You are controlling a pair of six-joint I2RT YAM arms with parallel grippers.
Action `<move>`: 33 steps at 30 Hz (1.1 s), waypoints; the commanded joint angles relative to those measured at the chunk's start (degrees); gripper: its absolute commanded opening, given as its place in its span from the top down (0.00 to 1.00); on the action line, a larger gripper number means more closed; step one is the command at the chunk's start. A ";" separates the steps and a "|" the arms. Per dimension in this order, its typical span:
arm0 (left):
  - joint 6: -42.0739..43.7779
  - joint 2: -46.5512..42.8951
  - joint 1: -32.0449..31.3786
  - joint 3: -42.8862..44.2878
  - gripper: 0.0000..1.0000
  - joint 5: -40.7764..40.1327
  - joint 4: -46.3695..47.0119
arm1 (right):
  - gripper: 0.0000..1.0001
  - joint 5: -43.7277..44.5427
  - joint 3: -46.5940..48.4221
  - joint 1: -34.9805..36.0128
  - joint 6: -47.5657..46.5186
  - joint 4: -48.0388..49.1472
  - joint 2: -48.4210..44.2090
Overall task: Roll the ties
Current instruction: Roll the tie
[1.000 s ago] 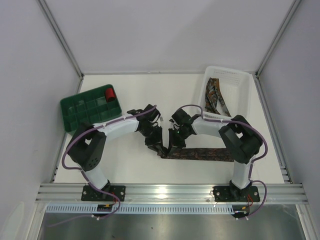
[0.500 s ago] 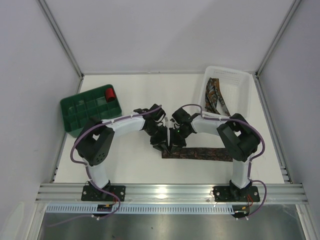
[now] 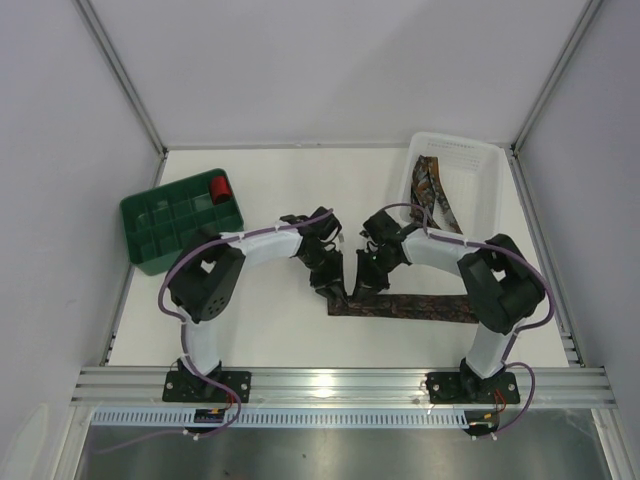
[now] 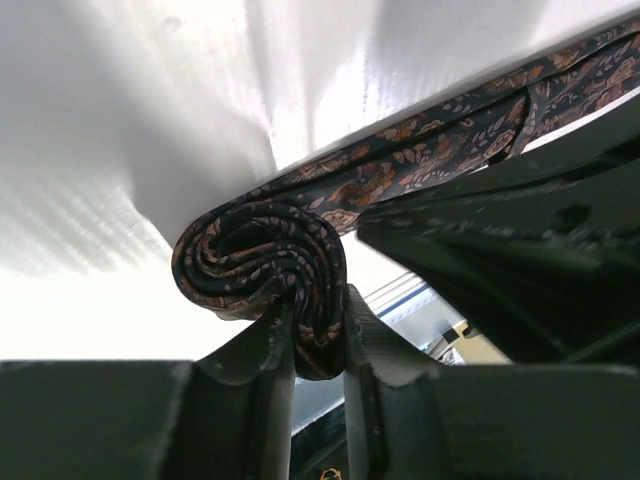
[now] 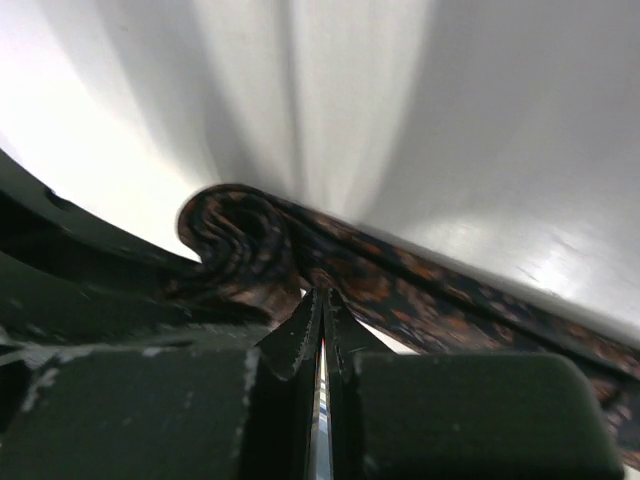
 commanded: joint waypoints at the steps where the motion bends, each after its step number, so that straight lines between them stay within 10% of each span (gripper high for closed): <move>1: -1.37 1.95 -1.17 3.48 0.73 -0.16 -0.46 | 0.96 0.64 -2.93 -2.52 -1.74 -0.96 -3.90; 10: -1.11 1.08 -2.14 3.41 0.45 0.11 0.86 | 0.96 0.20 -5.23 -5.52 -3.76 -1.58 -6.37; 33: 3.99 -23.79 2.95 -15.21 0.27 4.41 6.58 | 0.94 4.85 6.98 0.28 -3.94 -11.41 -8.83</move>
